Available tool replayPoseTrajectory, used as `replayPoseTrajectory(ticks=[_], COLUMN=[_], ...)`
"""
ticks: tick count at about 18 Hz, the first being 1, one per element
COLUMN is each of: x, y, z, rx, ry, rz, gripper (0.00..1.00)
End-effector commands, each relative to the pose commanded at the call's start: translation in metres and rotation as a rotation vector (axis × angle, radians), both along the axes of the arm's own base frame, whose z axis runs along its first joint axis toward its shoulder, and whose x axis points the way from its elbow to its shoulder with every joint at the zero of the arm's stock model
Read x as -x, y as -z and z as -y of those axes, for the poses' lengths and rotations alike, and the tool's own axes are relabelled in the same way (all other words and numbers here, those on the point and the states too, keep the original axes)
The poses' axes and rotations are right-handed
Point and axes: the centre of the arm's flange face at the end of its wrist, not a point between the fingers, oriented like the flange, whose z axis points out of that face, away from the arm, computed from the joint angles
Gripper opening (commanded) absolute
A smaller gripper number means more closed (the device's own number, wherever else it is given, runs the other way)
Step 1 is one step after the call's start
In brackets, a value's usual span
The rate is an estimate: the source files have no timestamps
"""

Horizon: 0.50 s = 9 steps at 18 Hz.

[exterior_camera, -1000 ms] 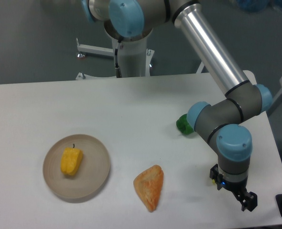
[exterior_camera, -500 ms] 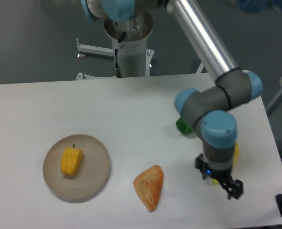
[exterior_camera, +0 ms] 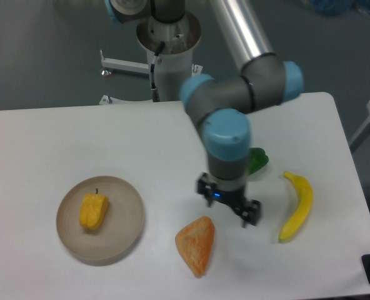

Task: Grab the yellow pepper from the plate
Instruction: 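Move the gripper over the yellow pepper on the beige plate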

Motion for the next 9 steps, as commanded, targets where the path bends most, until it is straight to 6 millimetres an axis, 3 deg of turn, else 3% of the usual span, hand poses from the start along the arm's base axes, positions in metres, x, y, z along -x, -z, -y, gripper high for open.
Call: replayPoseTrajectory(ticks=[6, 9], x=[-0.096, -0.127], y=[0.024, 0.04], z=[-0.008, -0.016], rx=[0.02, 0.031], ry=[-0.094, -0.103], rz=[0.117, 0.125], gripper=[1.0, 1.0])
